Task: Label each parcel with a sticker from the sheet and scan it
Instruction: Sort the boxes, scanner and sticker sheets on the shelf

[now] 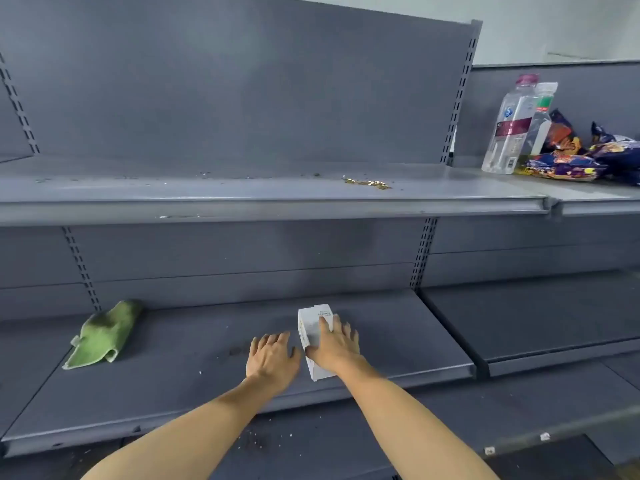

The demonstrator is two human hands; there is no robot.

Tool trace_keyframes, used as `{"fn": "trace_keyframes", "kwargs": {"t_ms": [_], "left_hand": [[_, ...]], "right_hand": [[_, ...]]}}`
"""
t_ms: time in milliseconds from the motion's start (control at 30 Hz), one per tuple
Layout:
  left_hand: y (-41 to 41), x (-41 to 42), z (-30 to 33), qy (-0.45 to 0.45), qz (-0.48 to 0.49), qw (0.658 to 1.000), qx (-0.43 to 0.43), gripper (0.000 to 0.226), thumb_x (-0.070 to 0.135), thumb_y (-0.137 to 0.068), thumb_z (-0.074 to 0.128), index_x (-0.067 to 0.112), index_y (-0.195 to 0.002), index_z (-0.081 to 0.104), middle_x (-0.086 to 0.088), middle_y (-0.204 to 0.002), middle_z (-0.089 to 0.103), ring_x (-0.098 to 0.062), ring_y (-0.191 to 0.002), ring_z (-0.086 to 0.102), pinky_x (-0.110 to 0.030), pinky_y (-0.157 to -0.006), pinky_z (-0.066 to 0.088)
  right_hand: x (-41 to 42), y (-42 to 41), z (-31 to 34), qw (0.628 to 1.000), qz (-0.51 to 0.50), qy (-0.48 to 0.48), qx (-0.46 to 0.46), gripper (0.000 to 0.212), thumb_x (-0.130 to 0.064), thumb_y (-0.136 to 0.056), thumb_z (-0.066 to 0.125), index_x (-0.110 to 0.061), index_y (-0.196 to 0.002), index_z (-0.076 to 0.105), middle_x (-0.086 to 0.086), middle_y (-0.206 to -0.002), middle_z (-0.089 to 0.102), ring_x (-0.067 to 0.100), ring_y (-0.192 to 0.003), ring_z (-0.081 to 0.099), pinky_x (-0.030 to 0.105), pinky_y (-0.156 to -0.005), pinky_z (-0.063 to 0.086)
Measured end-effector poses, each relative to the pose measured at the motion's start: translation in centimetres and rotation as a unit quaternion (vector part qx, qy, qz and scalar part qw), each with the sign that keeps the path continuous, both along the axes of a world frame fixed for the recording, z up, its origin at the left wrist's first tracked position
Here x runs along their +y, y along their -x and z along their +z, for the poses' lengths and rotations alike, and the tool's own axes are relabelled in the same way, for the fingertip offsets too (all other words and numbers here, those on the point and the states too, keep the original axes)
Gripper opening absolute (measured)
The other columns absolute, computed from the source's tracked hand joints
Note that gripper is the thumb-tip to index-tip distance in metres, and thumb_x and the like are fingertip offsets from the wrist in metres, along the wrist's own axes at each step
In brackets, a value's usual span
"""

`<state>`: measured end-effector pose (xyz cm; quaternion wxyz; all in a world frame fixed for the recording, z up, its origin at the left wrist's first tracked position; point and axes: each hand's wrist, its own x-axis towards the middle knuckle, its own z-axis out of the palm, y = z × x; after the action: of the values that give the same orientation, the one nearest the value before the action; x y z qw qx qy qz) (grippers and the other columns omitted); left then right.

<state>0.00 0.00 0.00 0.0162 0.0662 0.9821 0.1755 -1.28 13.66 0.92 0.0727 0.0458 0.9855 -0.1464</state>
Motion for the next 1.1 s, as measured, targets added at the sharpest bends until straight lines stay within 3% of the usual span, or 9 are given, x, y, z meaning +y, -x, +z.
{"fn": "trace_keyframes", "kwargs": {"t_ms": [167, 367, 667, 900, 1100], "left_hand": [[2.4, 0.2, -1.2, -0.013, 0.015, 1.000, 0.002, 0.051, 0.034, -0.099, 0.033, 0.016, -0.146, 0.031, -0.001, -0.150, 0.038, -0.018, -0.140, 0.027, -0.034, -0.118, 0.010], [4.2, 0.7, -2.2, -0.003, 0.005, 1.000, 0.001, 0.051, 0.031, -0.098, 0.034, 0.015, -0.146, 0.031, -0.002, -0.150, 0.038, -0.019, -0.140, 0.029, -0.033, -0.118, 0.012], [4.8, 4.7, -1.7, 0.006, -0.105, 0.994, 0.028, 0.053, 0.028, -0.099, 0.034, 0.015, -0.149, 0.026, -0.005, -0.150, 0.038, -0.020, -0.139, 0.031, -0.032, -0.117, 0.013], [1.4, 11.6, -1.5, -0.021, -0.273, 0.961, 0.039, 0.052, 0.026, -0.099, 0.035, 0.015, -0.149, 0.027, -0.006, -0.152, 0.034, -0.023, -0.142, 0.026, -0.034, -0.119, 0.011], [-6.0, 17.0, -3.8, -0.026, -0.441, 0.897, 0.016, 0.054, 0.026, -0.099, 0.035, 0.014, -0.151, 0.023, -0.007, -0.156, 0.027, -0.021, -0.144, 0.021, -0.034, -0.119, 0.005]], "right_hand": [[-0.1, 2.0, -2.3, 0.998, -0.050, 0.005, -0.021, 0.083, -0.059, -0.086, 0.053, -0.022, -0.149, 0.014, 0.023, -0.157, -0.004, 0.041, -0.144, 0.004, 0.050, -0.116, 0.010], [0.1, 2.8, -3.7, 0.995, -0.082, 0.049, -0.006, 0.078, -0.057, -0.078, 0.061, -0.026, -0.138, 0.021, 0.014, -0.132, 0.032, 0.033, -0.120, 0.038, 0.040, -0.095, 0.040], [5.1, 0.4, -2.6, 0.972, -0.218, 0.064, 0.060, 0.073, -0.046, -0.075, 0.065, -0.026, -0.134, 0.026, 0.013, -0.123, 0.036, 0.033, -0.110, 0.043, 0.040, -0.089, 0.038], [10.8, -7.9, -3.1, 0.903, -0.403, 0.045, 0.141, 0.069, -0.040, -0.076, 0.063, -0.021, -0.135, 0.032, 0.015, -0.120, 0.040, 0.036, -0.106, 0.046, 0.041, -0.088, 0.040], [12.7, -19.4, -6.8, 0.815, -0.562, 0.060, 0.124, 0.061, -0.046, -0.079, 0.063, -0.023, -0.127, 0.034, 0.015, -0.119, 0.040, 0.037, -0.109, 0.047, 0.044, -0.090, 0.042]]}}
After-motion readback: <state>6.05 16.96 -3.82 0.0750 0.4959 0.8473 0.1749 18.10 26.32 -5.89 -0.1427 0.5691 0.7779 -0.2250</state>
